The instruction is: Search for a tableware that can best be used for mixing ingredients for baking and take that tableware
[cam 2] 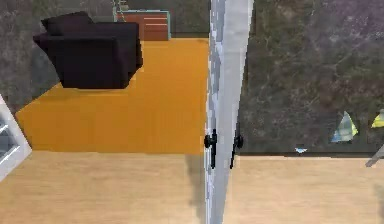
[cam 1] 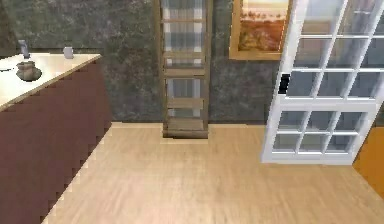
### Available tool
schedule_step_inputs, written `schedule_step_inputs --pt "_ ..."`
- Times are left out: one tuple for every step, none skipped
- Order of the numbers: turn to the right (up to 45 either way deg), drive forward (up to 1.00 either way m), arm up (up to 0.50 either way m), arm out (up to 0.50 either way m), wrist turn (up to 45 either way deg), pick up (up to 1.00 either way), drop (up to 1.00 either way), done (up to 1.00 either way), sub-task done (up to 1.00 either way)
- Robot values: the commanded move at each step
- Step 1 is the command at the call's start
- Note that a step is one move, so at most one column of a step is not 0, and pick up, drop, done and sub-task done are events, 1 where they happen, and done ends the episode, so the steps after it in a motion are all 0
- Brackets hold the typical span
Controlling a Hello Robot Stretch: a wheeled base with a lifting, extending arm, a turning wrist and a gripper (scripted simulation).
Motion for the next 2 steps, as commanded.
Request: schedule_step_inputs --pt "36.0 0.0 0.0 0.0 0.0 0.0 0.0 0.0 0.0" --pt "0.0 0.6 0.0 0.0 0.0 0.0 0.0 0.0 0.0"
